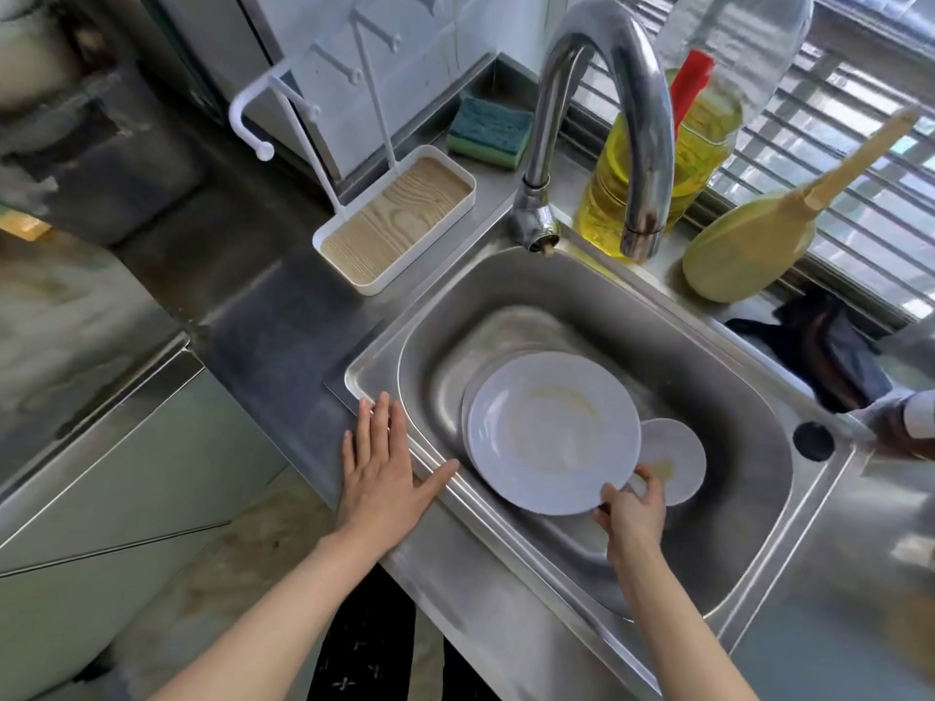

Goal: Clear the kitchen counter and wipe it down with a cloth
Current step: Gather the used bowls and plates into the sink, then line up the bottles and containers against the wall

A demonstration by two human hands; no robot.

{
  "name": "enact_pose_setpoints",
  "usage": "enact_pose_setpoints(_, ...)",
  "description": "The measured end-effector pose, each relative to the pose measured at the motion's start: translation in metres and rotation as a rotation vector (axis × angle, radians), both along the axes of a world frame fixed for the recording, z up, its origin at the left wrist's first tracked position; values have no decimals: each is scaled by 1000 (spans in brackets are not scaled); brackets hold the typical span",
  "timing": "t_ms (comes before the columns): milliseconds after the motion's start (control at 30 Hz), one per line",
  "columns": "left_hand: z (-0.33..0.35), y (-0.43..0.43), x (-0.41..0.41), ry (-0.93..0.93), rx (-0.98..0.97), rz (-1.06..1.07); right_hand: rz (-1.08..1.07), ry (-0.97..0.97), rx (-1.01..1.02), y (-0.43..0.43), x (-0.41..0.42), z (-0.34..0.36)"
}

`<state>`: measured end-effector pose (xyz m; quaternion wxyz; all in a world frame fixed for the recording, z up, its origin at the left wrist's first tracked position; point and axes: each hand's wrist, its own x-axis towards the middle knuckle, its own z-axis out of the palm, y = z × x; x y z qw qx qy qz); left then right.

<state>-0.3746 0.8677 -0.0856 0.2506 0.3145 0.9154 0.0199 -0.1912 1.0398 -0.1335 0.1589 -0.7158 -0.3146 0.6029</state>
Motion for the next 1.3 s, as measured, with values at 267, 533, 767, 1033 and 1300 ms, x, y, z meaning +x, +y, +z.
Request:
enact_pose_setpoints(267,-2,1,2,25,-13,-2,90,36,-5,-2,-6,-16)
enact_pose_setpoints(533,-3,1,2,24,-11,-8,577,-181,105,-3,-4,-27)
enact_pose_setpoints(767,1,2,1,3,10,-9,616,-233,81,-9,-6,-16)
enact_pose_setpoints(1033,66,-15,-14,-93,304,154,1035,-190,275,-5,-23,69)
enact_pose_setpoints(1300,114,-122,0,-115,524,489,1288,20,433,-52,-65,137)
